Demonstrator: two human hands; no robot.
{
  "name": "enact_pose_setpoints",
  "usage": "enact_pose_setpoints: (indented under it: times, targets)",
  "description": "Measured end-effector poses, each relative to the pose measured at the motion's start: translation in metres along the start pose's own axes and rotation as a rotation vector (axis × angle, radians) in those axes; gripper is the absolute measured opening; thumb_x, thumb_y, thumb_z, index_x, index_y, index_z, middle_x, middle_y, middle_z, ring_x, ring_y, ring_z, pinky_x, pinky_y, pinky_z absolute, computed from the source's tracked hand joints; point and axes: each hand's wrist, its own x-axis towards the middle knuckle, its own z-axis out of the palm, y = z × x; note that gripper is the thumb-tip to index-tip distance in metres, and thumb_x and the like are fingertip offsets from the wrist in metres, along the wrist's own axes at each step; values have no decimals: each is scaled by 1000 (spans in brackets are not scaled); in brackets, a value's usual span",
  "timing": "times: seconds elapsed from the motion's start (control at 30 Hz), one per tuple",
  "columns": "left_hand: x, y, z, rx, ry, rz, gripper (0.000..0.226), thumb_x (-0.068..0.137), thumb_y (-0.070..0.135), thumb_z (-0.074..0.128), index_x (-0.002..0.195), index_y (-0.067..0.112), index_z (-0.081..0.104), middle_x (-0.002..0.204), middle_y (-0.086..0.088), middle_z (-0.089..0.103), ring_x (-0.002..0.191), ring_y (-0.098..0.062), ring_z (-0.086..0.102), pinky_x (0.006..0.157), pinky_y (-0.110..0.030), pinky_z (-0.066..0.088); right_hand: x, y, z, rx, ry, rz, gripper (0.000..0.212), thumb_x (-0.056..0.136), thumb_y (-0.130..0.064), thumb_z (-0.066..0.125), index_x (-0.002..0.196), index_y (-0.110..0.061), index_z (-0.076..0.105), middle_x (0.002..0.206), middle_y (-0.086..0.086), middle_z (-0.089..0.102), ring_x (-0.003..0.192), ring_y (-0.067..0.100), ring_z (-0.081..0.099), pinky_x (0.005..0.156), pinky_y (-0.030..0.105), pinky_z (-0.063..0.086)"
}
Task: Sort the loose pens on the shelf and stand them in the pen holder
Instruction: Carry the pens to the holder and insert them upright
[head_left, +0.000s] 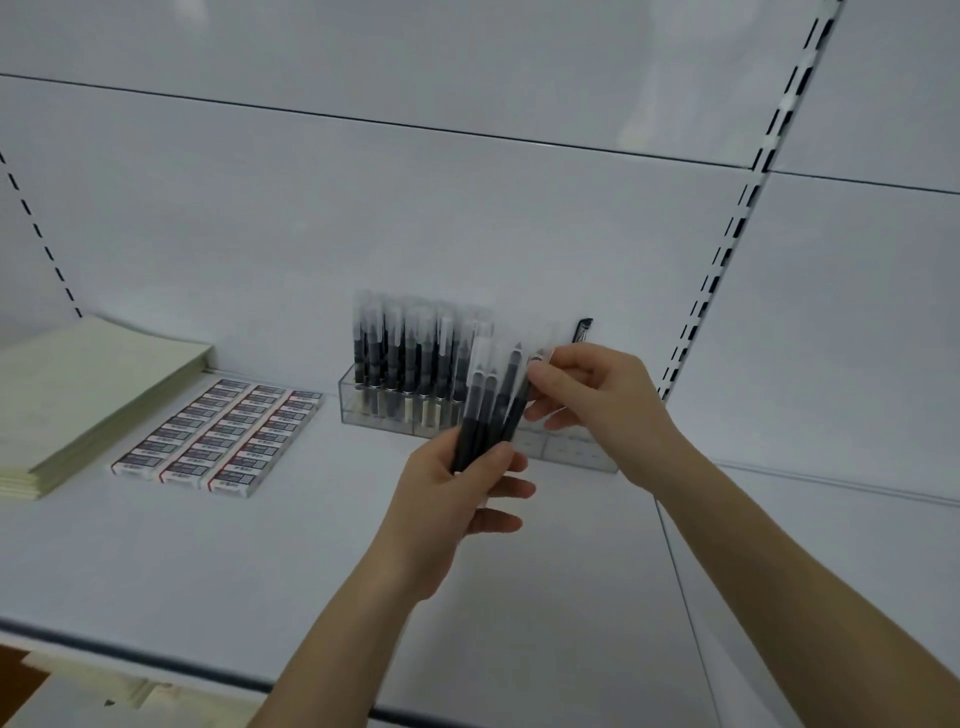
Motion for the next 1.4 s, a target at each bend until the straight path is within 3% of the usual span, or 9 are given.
enact_pose_setpoints:
  times: [0.2, 0.37, 0.5, 0.6, 0.8, 0.93, 1.17, 1.3, 1.4]
  targets:
    - [2, -3, -25, 77, 206, 50, 13, 91, 4, 50, 90, 11, 61, 67, -5, 57, 48, -10, 55, 42, -20, 43, 49, 6, -16, -48, 355, -122, 10, 90, -10, 55, 85, -2, 60, 73, 8, 66, 65, 15, 68, 67, 27, 57]
    - [0, -6, -38, 188, 261, 116, 13, 91, 9, 51, 90, 9, 64, 48, 9, 44, 44, -8, 42, 51, -27, 36, 74, 28, 5, -299, 318, -205, 14, 91, -7, 52, 79, 0, 55, 82, 23, 66, 70, 21, 65, 58, 10, 50]
    - [-2, -8, -46, 169, 294, 127, 14, 90, 8, 52, 91, -2, 61, 51, 6, 50, 45, -9, 46, 56, -30, 40, 84, 35, 15, -401, 259, -229, 17, 91, -9, 53, 80, 4, 56, 81, 29, 62, 81, 40, 63, 75, 39, 55]
    - [-6, -8, -46, 117, 313, 123, 11, 89, 6, 53, 86, 8, 64, 63, -2, 58, 49, -6, 52, 50, -23, 45, 86, 45, 20, -482, 194, -192, 18, 91, -10, 52, 80, 5, 55, 81, 28, 61, 82, 42, 61, 81, 52, 50]
    - [-8, -8, -39, 26, 272, 111, 11, 90, 5, 53, 92, 10, 62, 71, -2, 66, 54, -5, 58, 50, -20, 49, 77, 51, 27, -558, 103, -63, 22, 92, -19, 53, 95, 2, 61, 94, 19, 67, 90, 31, 64, 85, 39, 50]
    - [-8, -7, -34, -37, 235, 102, 11, 90, 5, 51, 91, 10, 61, 68, -1, 67, 53, -6, 58, 48, -18, 48, 52, 34, 17, -270, 195, -21, 13, 91, -21, 55, 92, -10, 61, 82, 4, 68, 75, 16, 67, 73, 28, 53]
    - [-6, -10, -11, 5, 117, 53, 11, 91, 6, 51, 94, 10, 61, 70, -3, 68, 54, -8, 60, 48, -19, 48, 12, 7, 18, 49, -82, 98, 16, 88, -20, 61, 94, -5, 64, 78, 7, 70, 60, 10, 66, 57, 21, 55]
    - [-9, -10, -15, 108, 161, 50, 15, 93, 16, 48, 100, 17, 61, 77, -6, 67, 53, -12, 63, 43, -21, 47, 28, -2, -1, 22, 98, -8, 8, 89, -15, 58, 94, -8, 58, 79, 7, 67, 59, 11, 67, 58, 20, 55]
    - [-10, -11, -23, 136, 233, 62, 21, 94, 19, 46, 99, 3, 59, 59, -3, 48, 35, -9, 38, 34, -16, 27, 50, -4, -13, -183, 281, -142, 4, 91, -15, 55, 94, -12, 53, 76, 1, 63, 73, 20, 67, 68, 29, 57]
